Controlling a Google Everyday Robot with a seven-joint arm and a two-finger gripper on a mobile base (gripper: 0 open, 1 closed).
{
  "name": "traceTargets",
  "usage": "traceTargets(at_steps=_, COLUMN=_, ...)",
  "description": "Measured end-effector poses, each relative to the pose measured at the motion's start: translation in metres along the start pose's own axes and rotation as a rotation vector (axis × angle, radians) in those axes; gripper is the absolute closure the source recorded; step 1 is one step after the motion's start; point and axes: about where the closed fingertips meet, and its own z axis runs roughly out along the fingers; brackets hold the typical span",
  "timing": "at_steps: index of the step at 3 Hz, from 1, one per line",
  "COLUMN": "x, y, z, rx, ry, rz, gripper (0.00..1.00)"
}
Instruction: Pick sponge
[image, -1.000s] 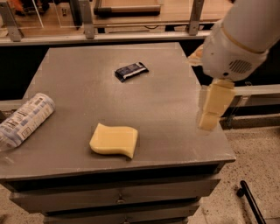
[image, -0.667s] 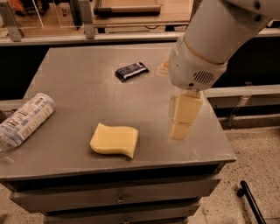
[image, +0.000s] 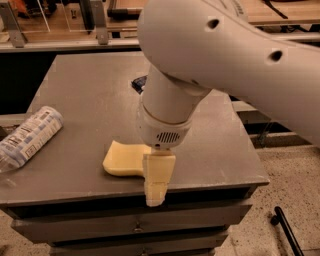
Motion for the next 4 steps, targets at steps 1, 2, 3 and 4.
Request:
traceTargets(at_steps=1, x=0.000, y=-0.001, z=-0.001, rx=0.002, ry=-0.001, rz=-0.001, gripper=0.00)
traceTargets(at_steps=2, x=0.001, y=-0.011, z=0.004, rx=0.010, ry=0.021, rz=0.036, gripper=0.00)
traceTargets(at_steps=3, x=0.002, y=-0.030, z=0.014, rx=0.028, ry=0.061, rz=0.100, gripper=0.00)
traceTargets(at_steps=4, x=-0.002, y=-0.044, z=0.029, rx=0.022, ry=0.130, rz=0.162, gripper=0.00)
